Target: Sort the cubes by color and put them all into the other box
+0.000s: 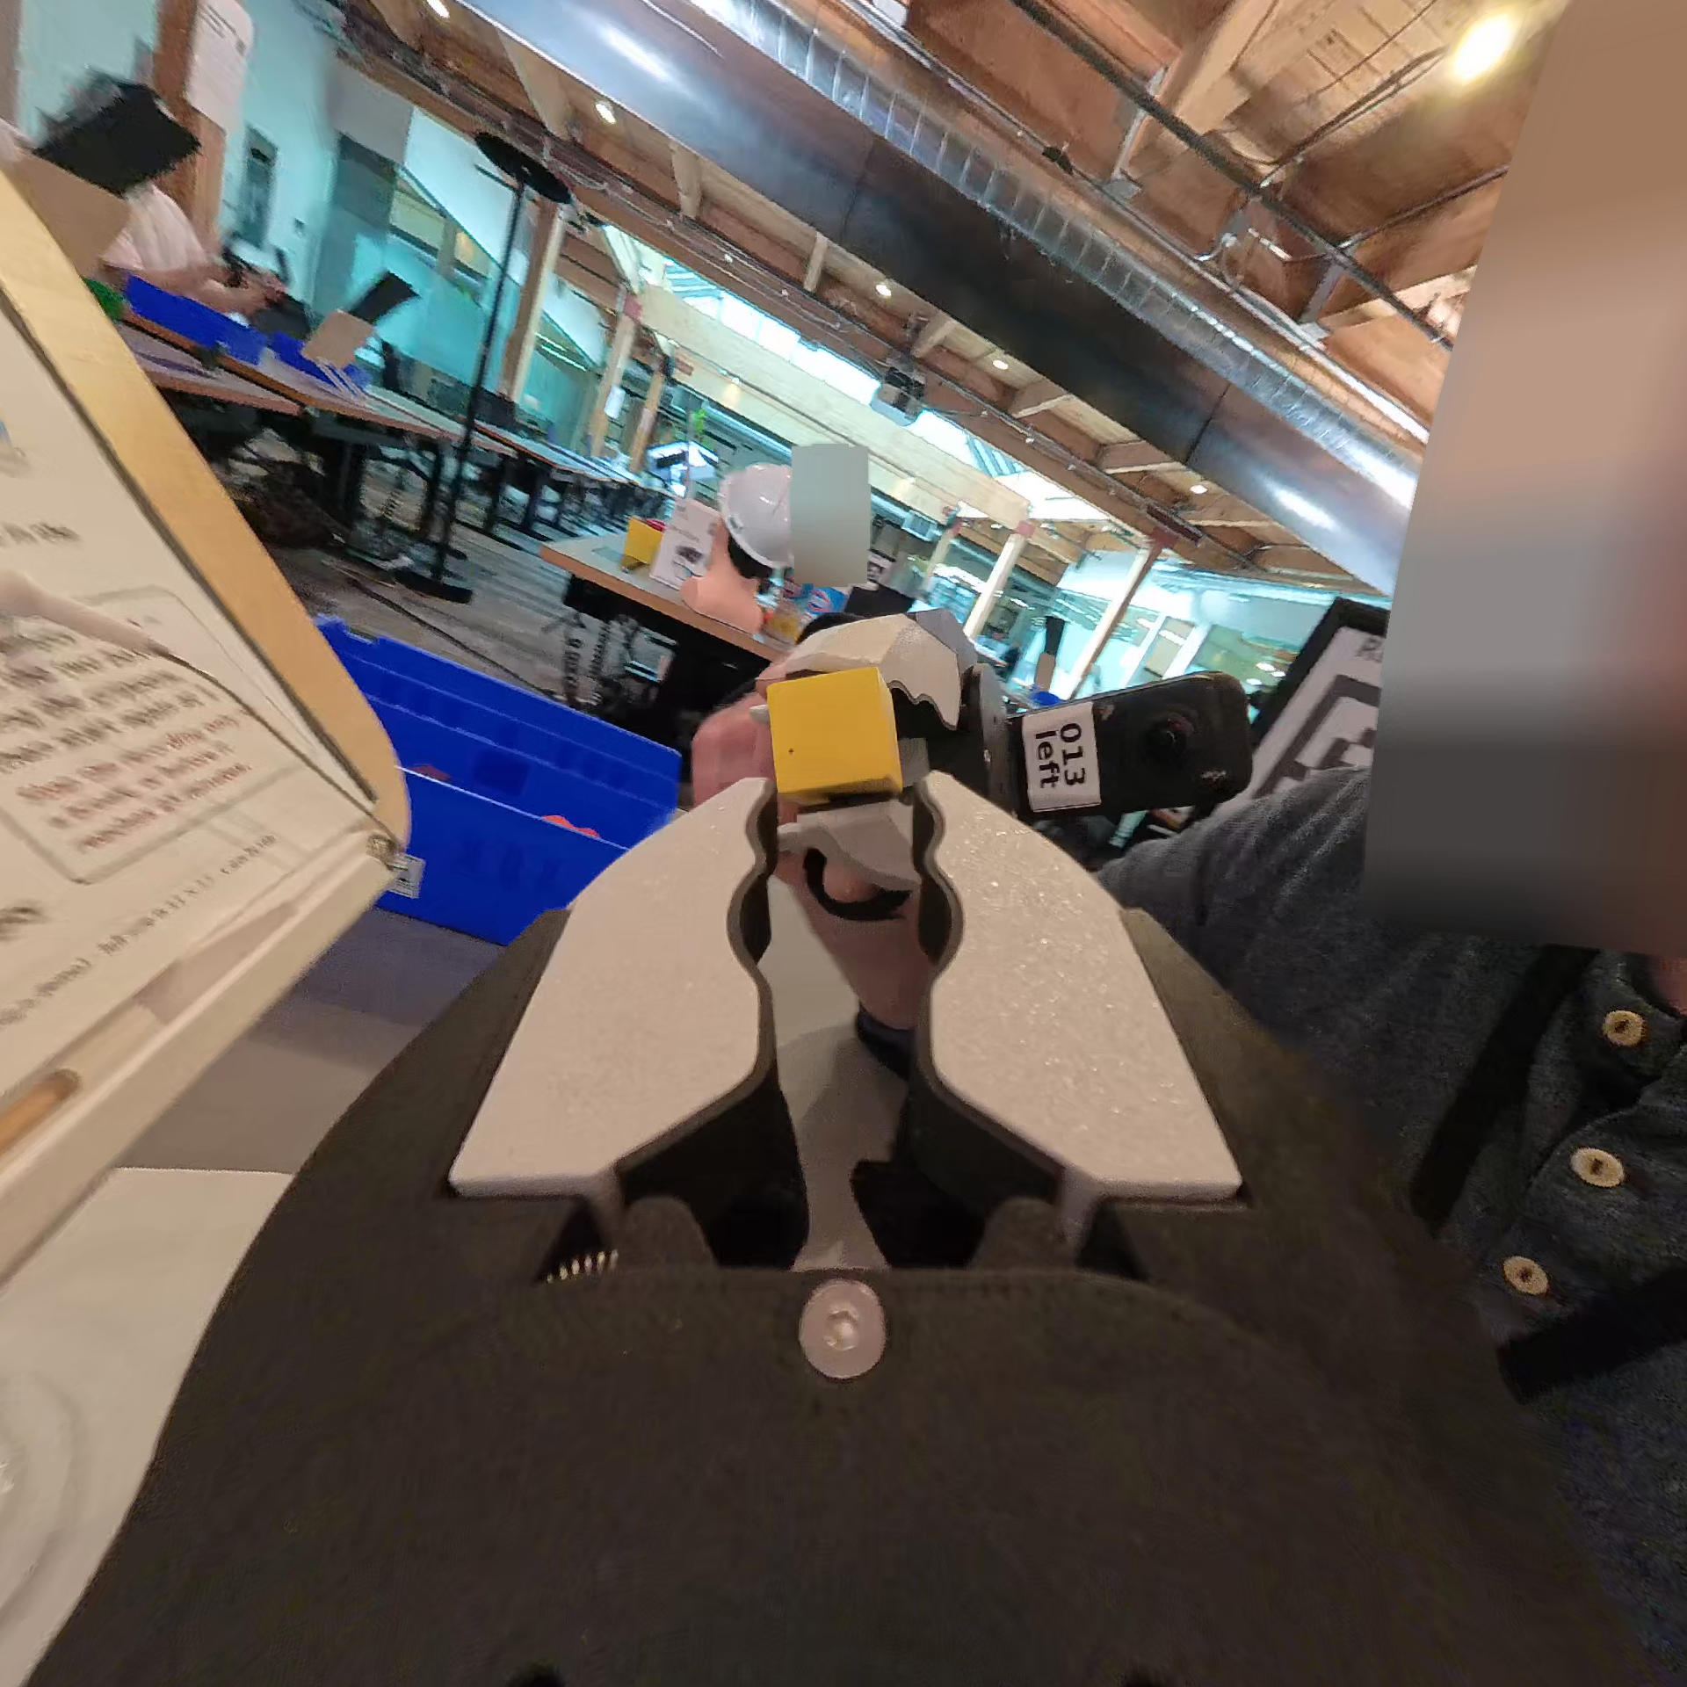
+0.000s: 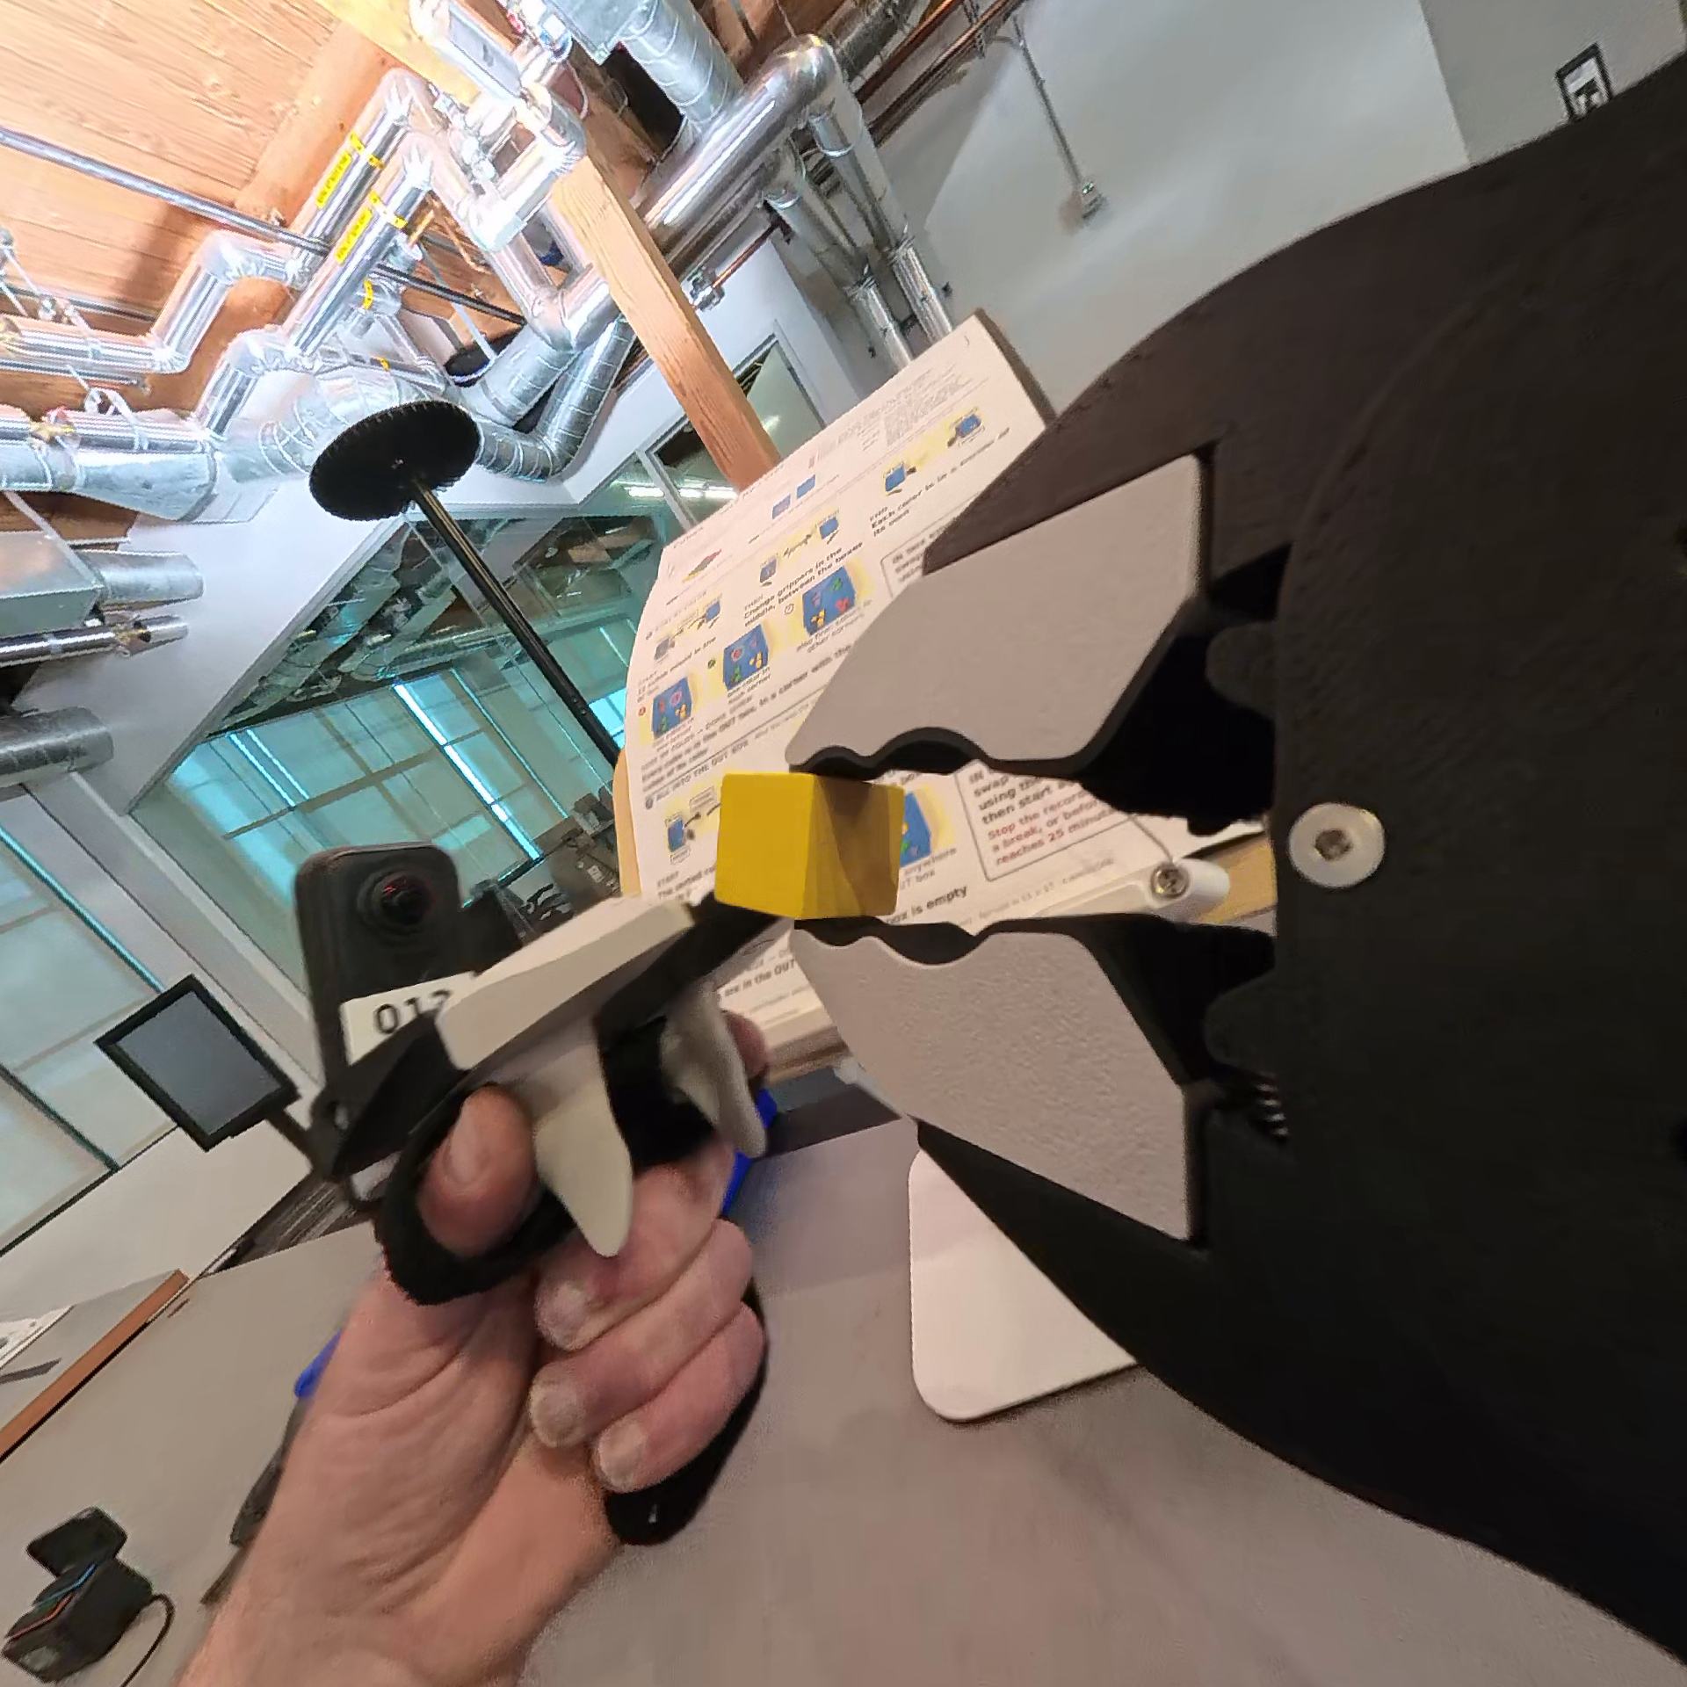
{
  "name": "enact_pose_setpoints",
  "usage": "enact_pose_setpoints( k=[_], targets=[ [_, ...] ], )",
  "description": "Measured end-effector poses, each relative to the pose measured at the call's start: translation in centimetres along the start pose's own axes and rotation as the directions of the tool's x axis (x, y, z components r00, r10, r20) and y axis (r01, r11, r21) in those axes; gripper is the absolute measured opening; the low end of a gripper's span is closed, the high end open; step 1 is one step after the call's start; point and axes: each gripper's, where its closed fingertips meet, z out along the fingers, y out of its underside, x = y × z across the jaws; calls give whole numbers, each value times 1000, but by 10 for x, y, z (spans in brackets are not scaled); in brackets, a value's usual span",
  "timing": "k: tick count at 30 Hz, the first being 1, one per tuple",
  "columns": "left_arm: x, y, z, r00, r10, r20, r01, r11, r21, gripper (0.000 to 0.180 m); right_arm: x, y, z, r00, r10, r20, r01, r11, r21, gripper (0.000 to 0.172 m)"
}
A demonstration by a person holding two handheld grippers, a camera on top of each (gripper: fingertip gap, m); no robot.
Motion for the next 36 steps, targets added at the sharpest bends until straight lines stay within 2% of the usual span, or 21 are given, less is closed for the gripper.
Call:
enact_pose_setpoints(
  k=[2, 3, 9, 13, 17, 24, 28, 36],
  targets=[
    [-2, -11, -10, 996, 68, 51, -69, 997, 18, 3, 10, 3, -4, 1000, 4, -16, -4, 1000, -16, 29],
    [-5, -16, -16, 991, 98, 86, -101, 995, 24, 0, 16, 6, -6, 1000, 10, -20, -10, 1000, -24, 29],
    [-18, -35, -42, 931, 258, 259, -257, 966, -41, 0, 80, 42, -30, 988, 52, -143, -72, 988, -137, 29],
    [-26, -41, -54, 880, 330, 341, -312, 944, -109, 0, 129, 91, -58, 962, 89, -258, -155, 956, -249, 29],
    [-36, -48, -68, 827, 379, 416, -350, 925, -148, 0, 158, 147, -83, 927, 161, -339, -283, 894, -348, 28],
    [-43, -61, -89, 746, 449, 492, -406, 892, -198, 0, 160, 225, -105, 891, 255, -375, -429, 742, -515, 29],
    [-47, -64, -98, 730, 451, 514, -406, 891, -205, 0, 151, 261, -113, 862, 333, -381, -503, 645, -576, 29],
    [-51, -71, -110, 688, 472, 550, -422, 878, -226, 0, 128, 316, -125, 816, 426, -391, -570, 477, -669, 29]
  ],
)
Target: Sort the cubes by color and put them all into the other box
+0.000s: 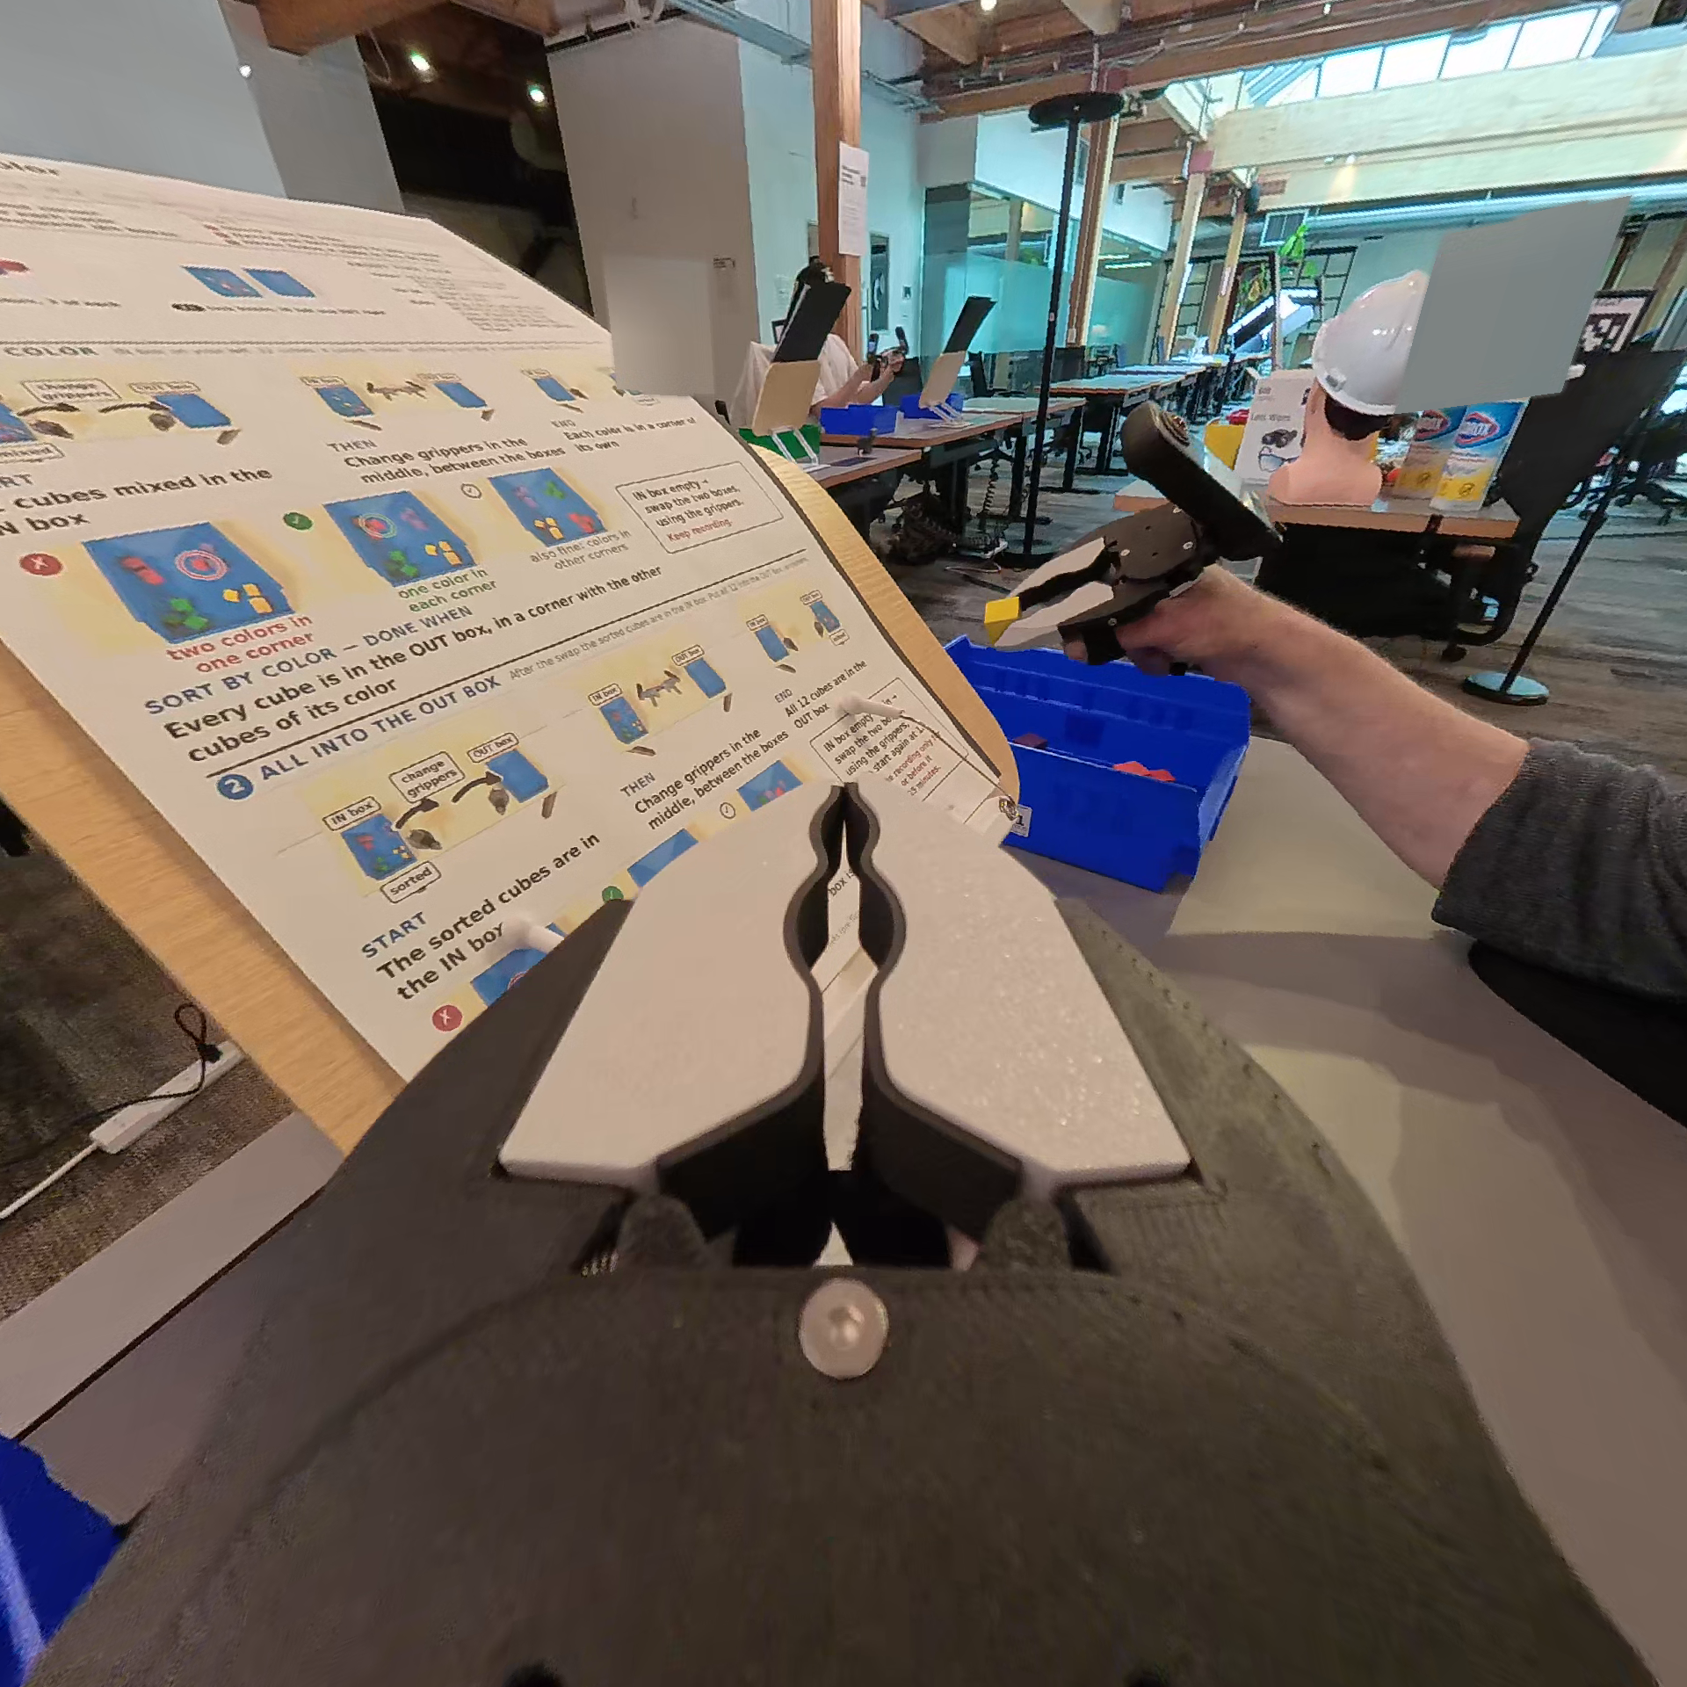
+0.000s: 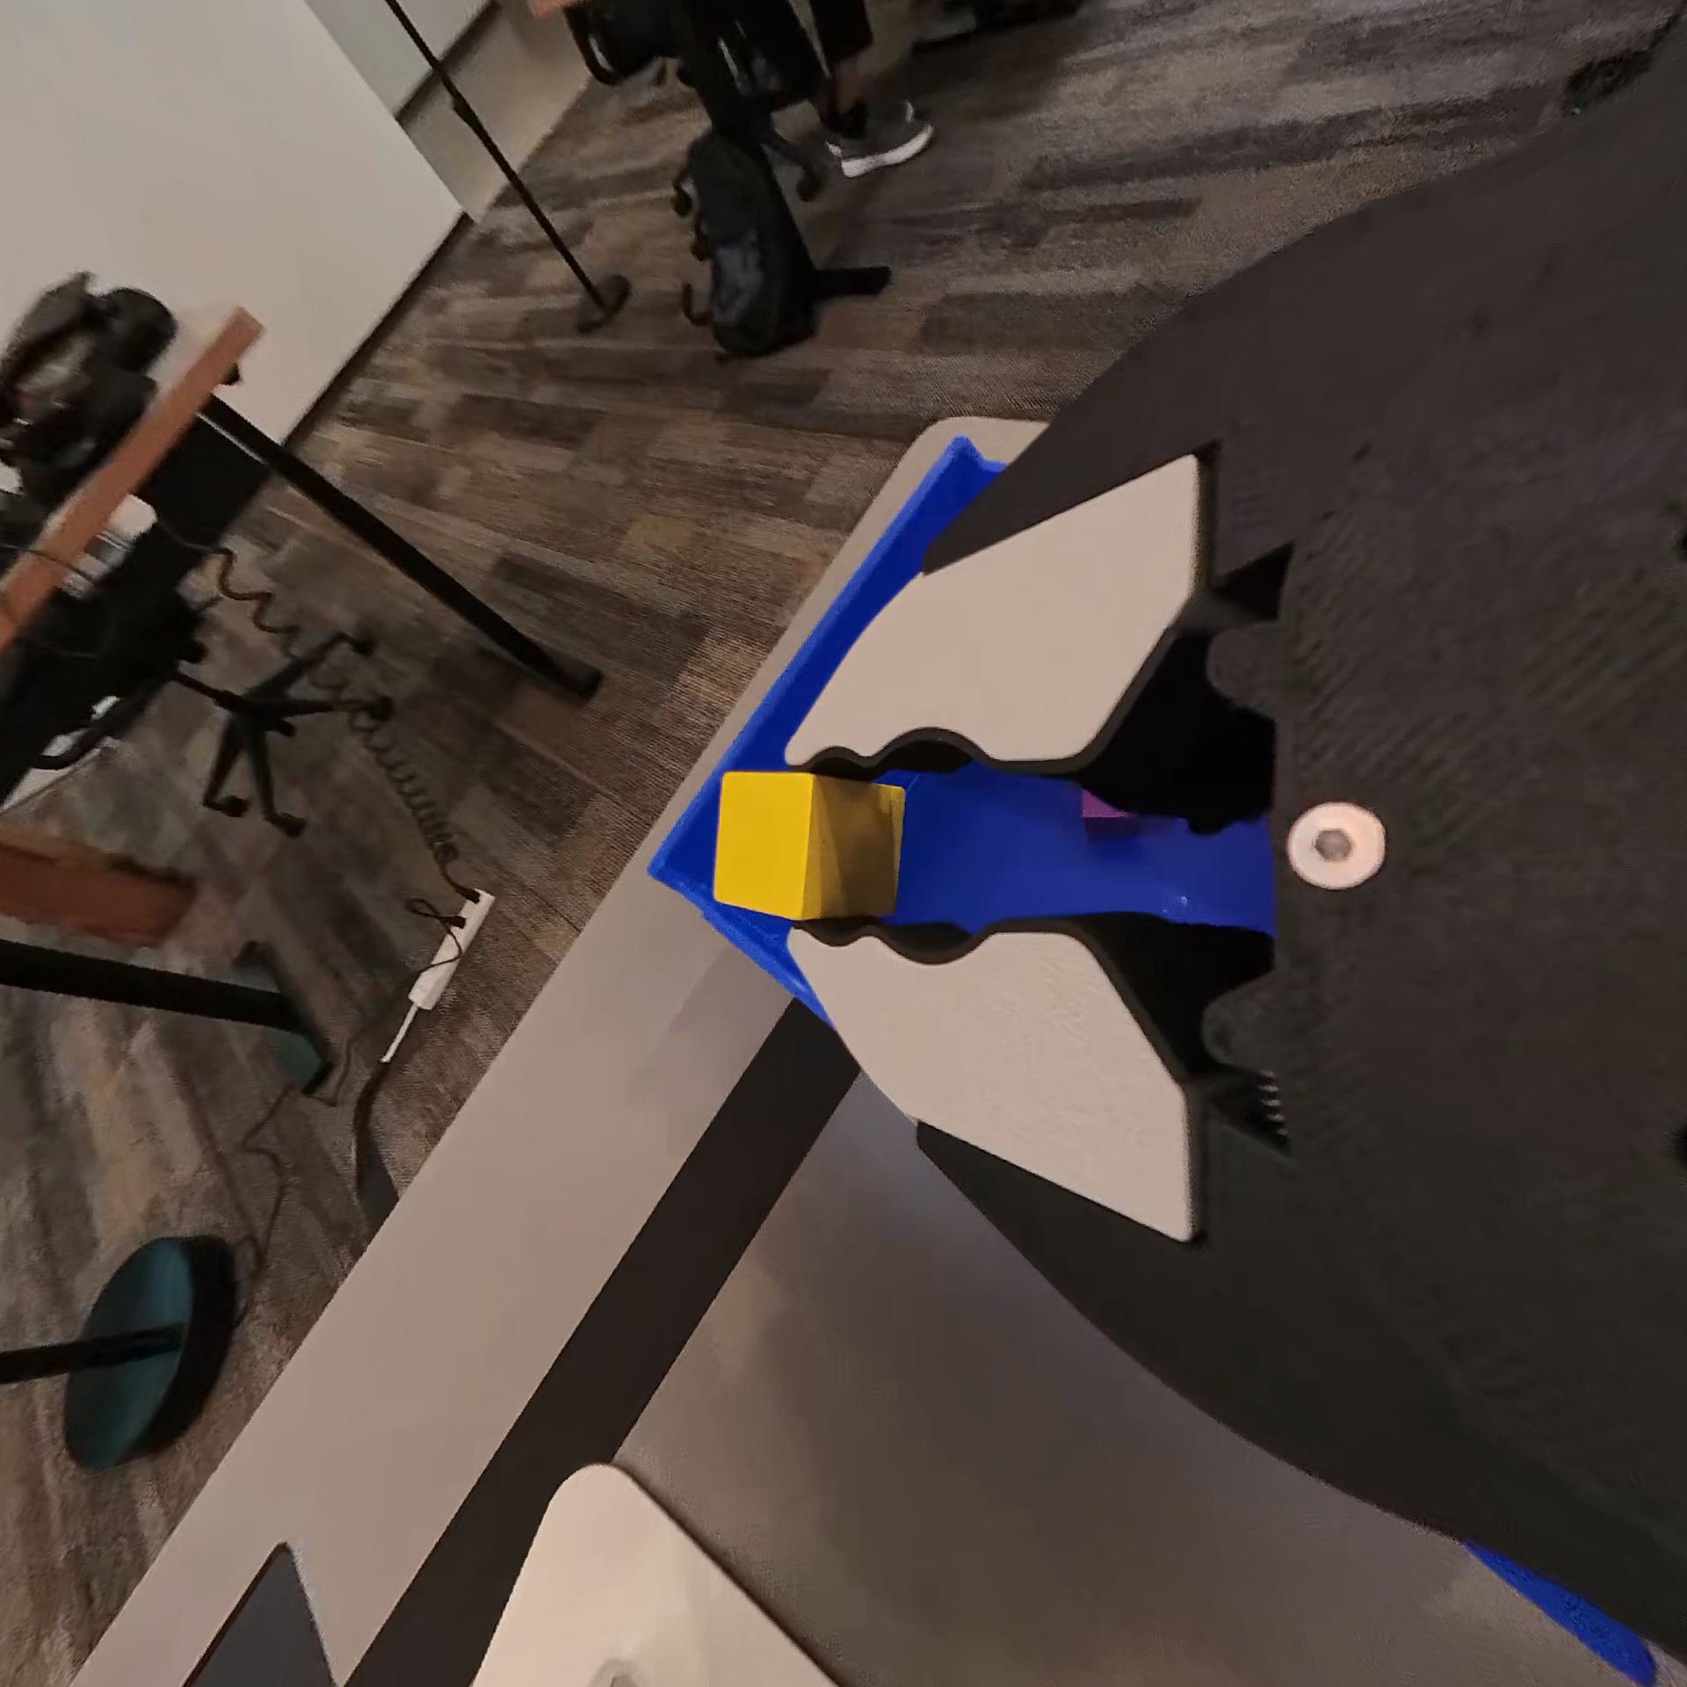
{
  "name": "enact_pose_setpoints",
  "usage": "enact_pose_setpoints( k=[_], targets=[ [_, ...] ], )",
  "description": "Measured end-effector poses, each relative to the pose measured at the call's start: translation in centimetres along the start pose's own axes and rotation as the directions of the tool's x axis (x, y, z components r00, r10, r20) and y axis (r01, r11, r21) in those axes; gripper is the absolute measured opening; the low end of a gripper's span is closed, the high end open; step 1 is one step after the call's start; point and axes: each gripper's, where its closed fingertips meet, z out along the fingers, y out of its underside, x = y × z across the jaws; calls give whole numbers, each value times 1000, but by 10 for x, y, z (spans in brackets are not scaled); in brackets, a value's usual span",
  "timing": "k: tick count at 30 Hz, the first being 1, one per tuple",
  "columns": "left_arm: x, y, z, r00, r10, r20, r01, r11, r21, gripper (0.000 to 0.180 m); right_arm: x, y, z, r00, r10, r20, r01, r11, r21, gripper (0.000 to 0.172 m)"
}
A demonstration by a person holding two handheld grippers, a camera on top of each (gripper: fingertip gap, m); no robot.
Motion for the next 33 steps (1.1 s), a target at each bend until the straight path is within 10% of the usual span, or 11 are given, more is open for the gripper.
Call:
enact_pose_setpoints(
  k=[14, 33],
  targets=[
    [-8, 3, -2, 999, 26, 33, -25, 999, -24, 0, -29, 90, 58, 976, 111, 188, -33, 926, -376, 29],
    [-8, 17, 6, 999, 31, 24, -29, 997, -76, 0, -45, 123, 100, 956, 180, 233, -45, 873, -486, 29]
  ],
)
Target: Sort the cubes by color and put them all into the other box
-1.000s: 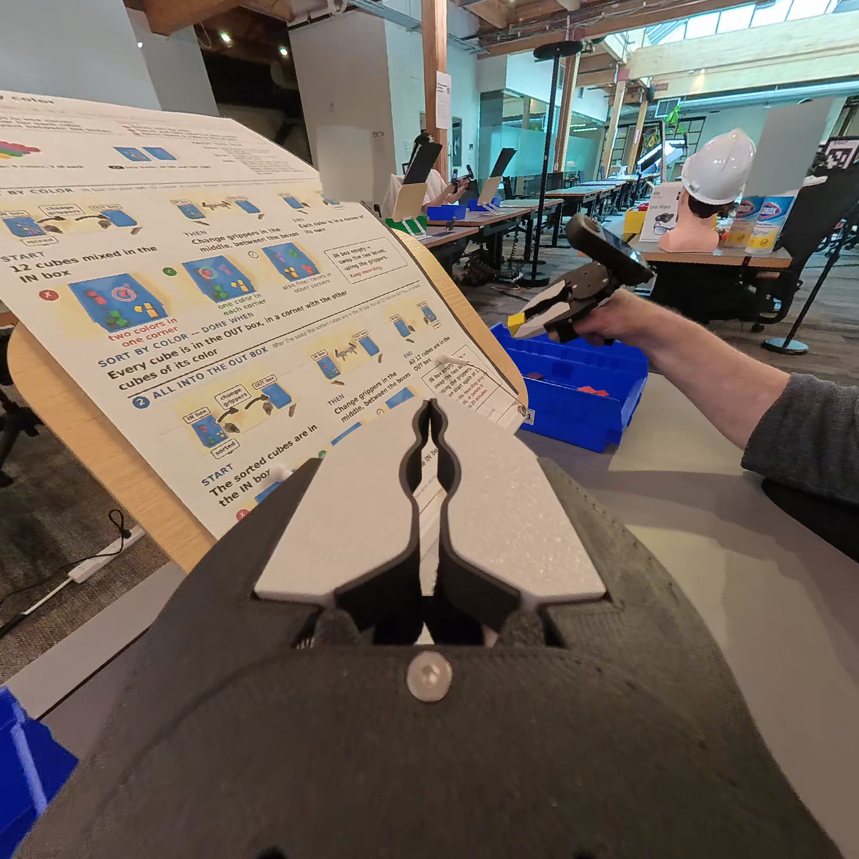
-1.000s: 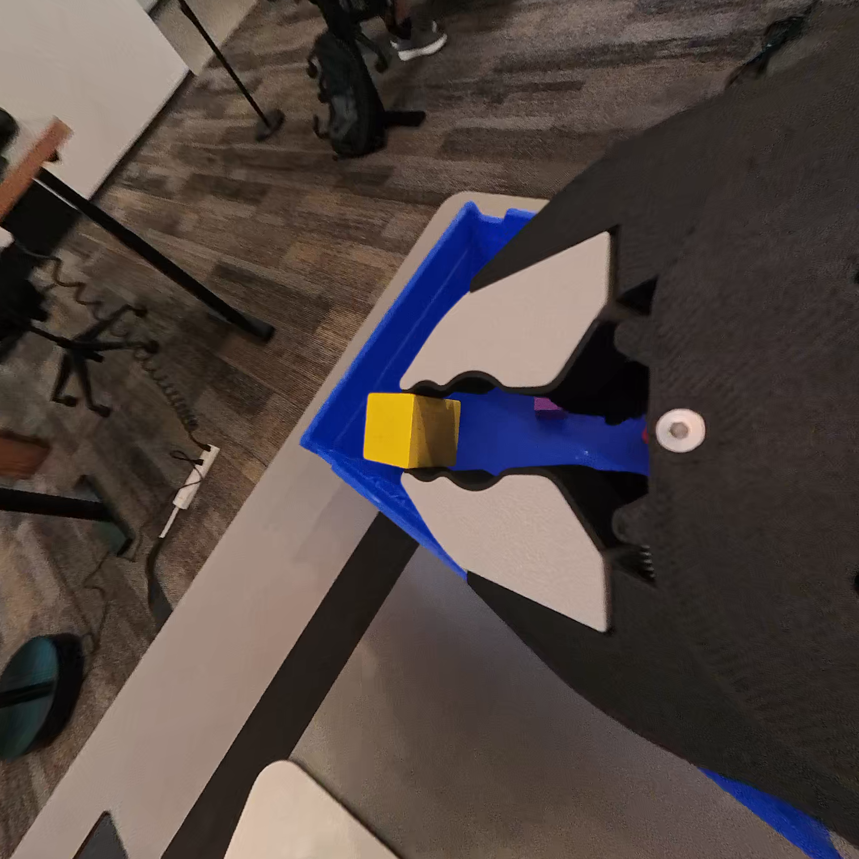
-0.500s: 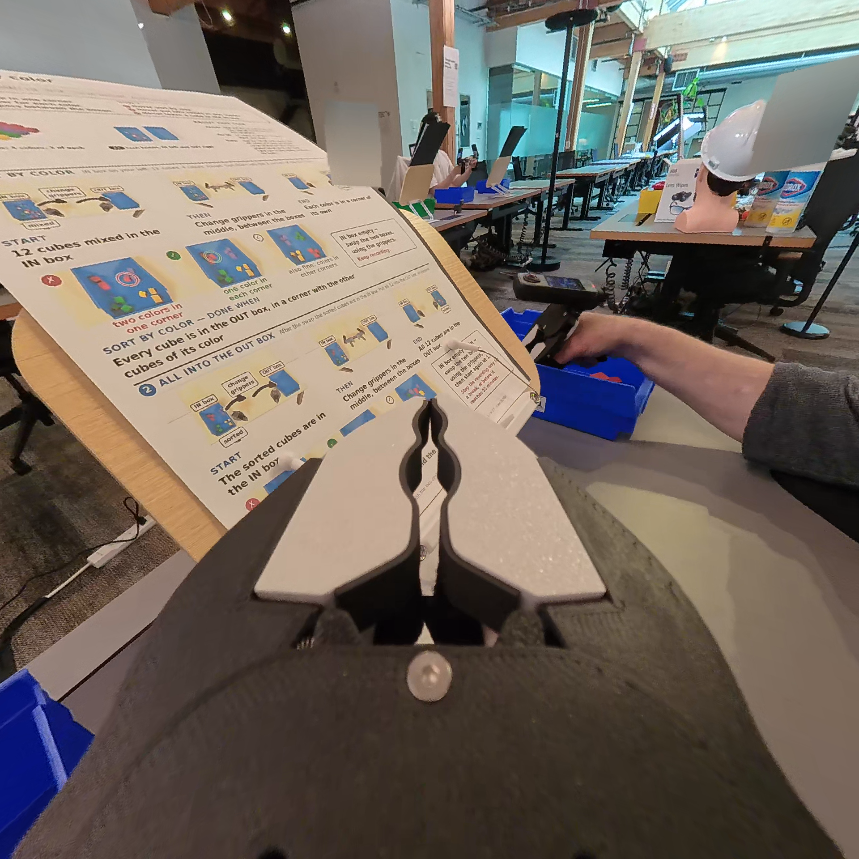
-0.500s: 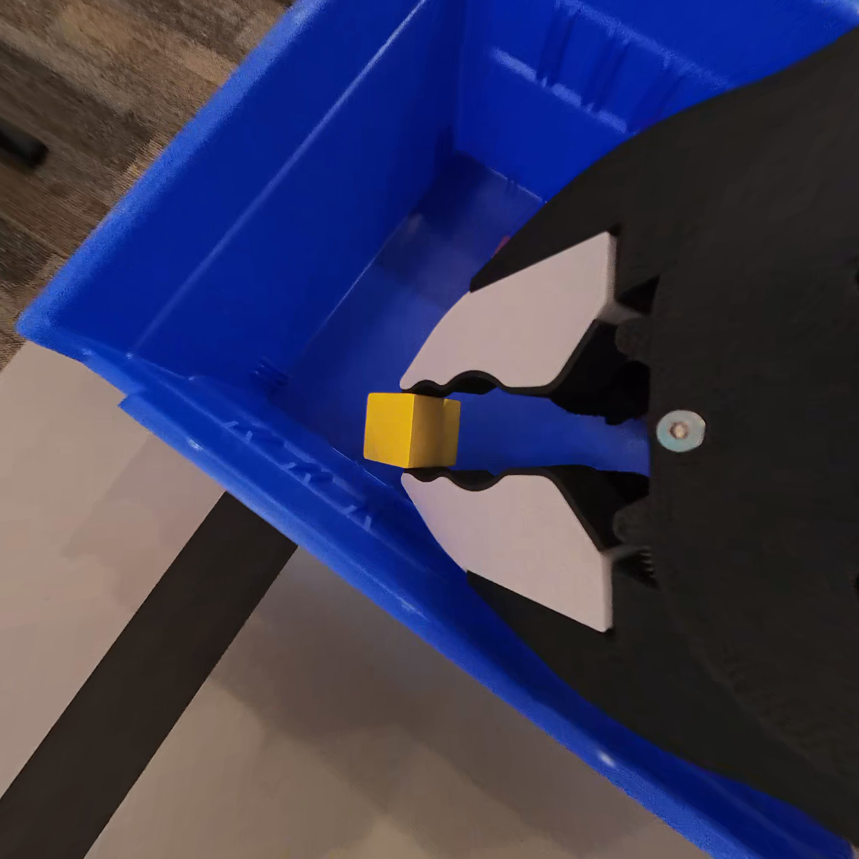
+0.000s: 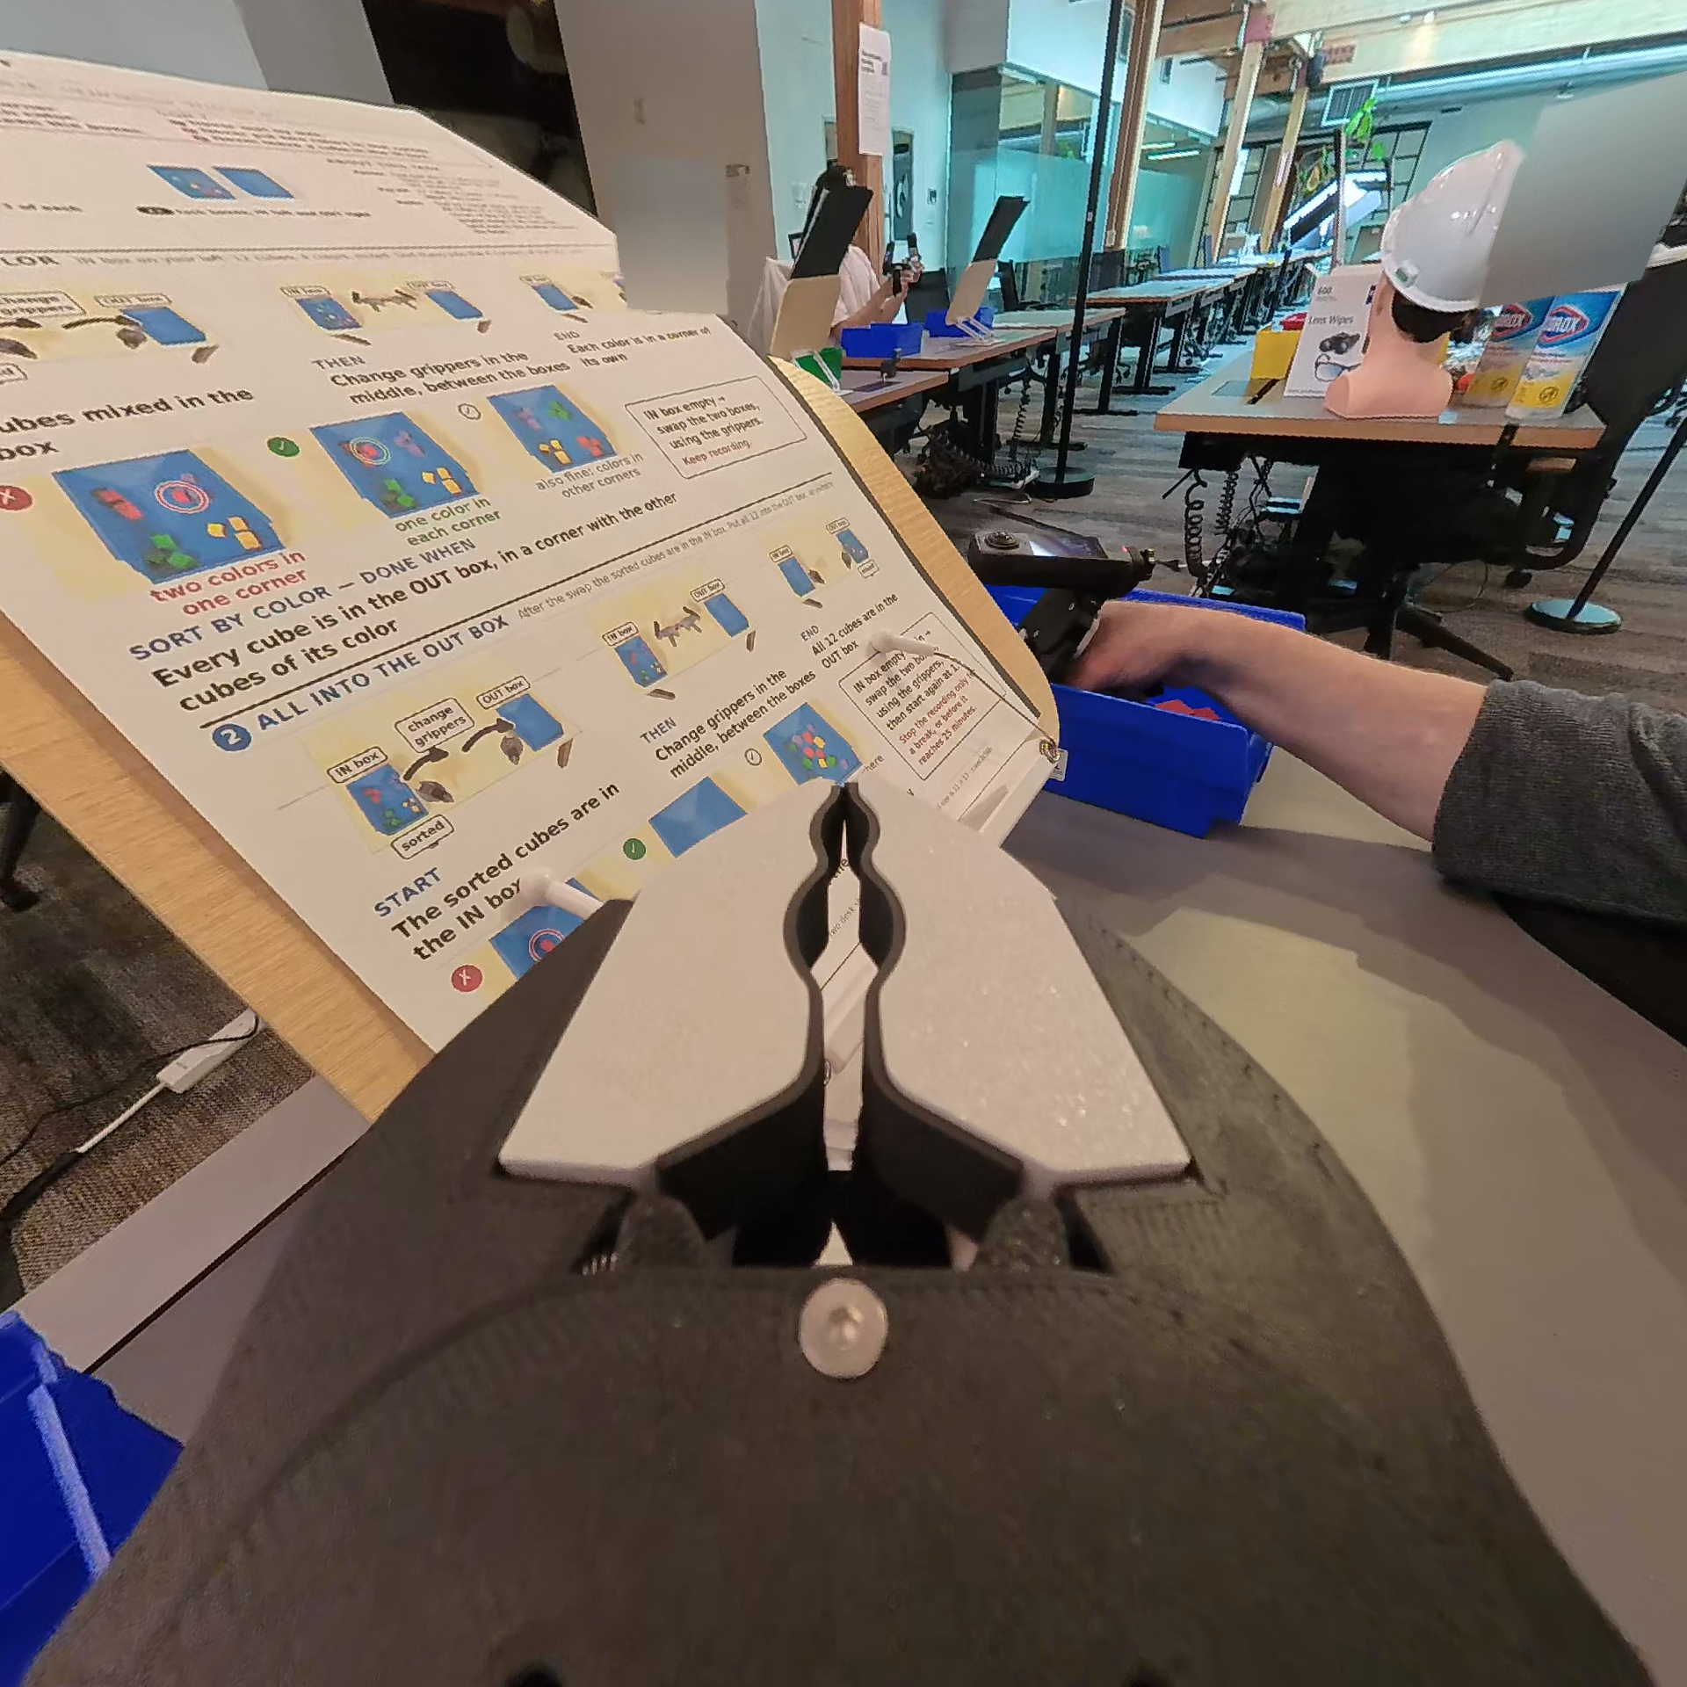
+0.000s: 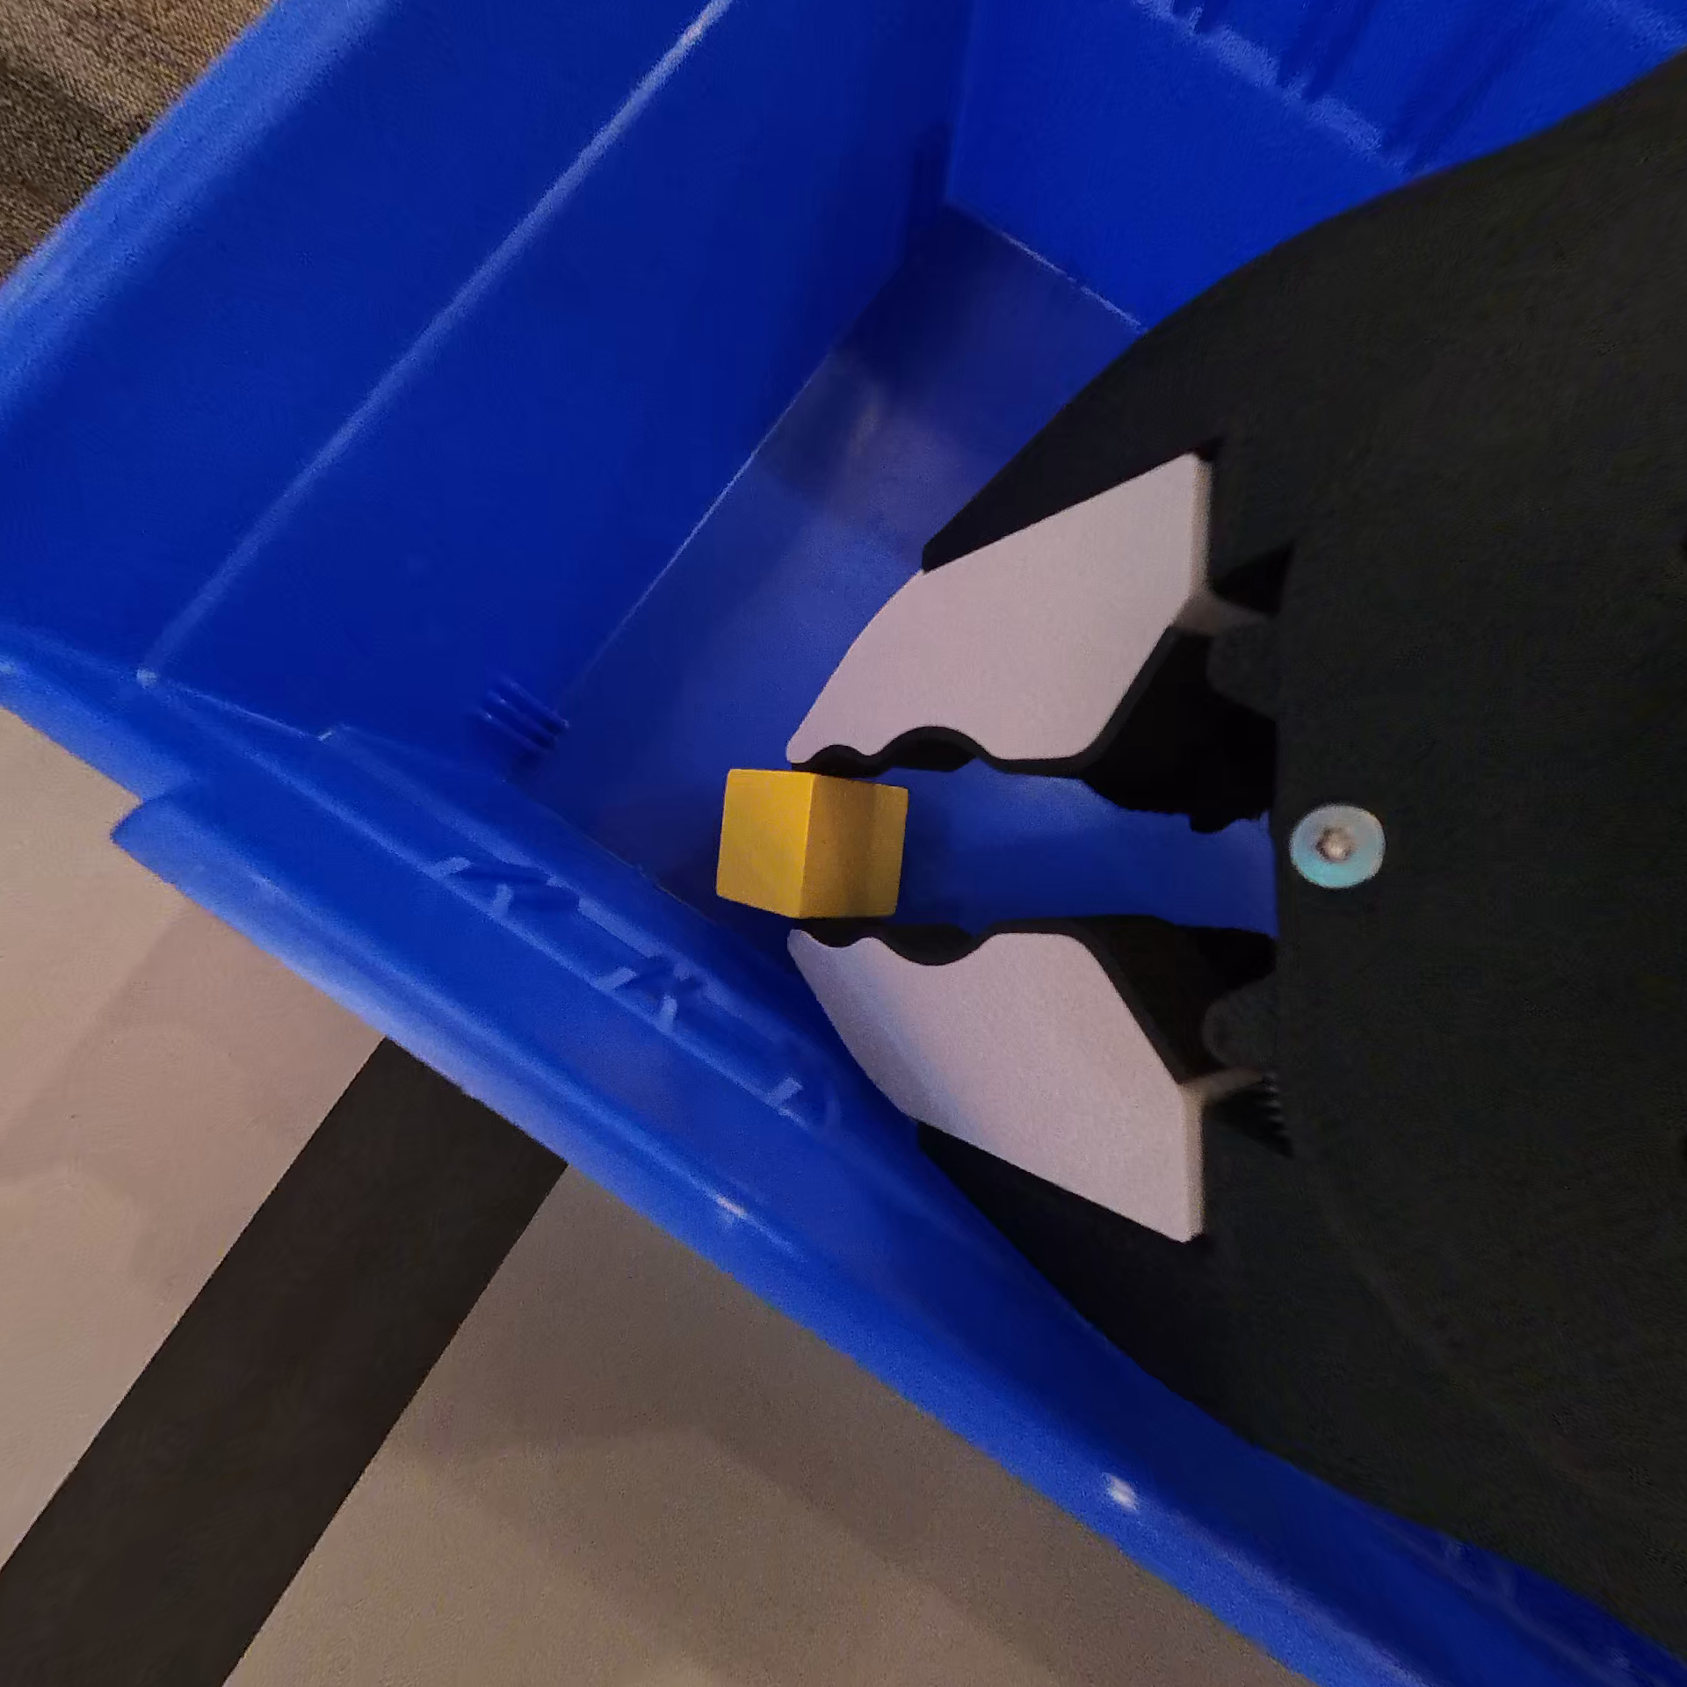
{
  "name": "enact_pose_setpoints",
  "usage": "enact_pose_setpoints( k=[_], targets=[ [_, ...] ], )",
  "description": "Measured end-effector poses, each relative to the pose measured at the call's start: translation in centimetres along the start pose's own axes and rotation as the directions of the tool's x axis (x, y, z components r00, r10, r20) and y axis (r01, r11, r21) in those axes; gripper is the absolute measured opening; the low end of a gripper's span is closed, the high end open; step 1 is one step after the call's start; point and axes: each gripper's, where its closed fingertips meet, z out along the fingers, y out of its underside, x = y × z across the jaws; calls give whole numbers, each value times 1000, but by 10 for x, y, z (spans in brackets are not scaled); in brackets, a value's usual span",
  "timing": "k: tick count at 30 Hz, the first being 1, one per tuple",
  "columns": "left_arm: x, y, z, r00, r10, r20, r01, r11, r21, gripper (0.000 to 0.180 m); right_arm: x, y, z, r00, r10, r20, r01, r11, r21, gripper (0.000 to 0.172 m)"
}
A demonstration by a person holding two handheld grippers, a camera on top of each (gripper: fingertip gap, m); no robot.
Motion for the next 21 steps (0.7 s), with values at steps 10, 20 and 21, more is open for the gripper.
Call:
enact_pose_setpoints(
  k=[10, 20, 21],
  targets=[
    [-4, -1, -3, 1000, 2, 8, -2, 1000, -5, 0, 4, -6, -7, 999, 30, 14, -31, 999, 36, 30],
    [-38, 0, -35, 981, 102, 165, -82, 988, -128, 0, 13, -27, -57, 998, 62, -11, -59, 979, 193, 33],
    [-49, 3, -44, 965, 140, 220, -100, 978, -184, 2, 13, -31, -66, 998, 59, -19, -54, 975, 215, 32]
  ],
)
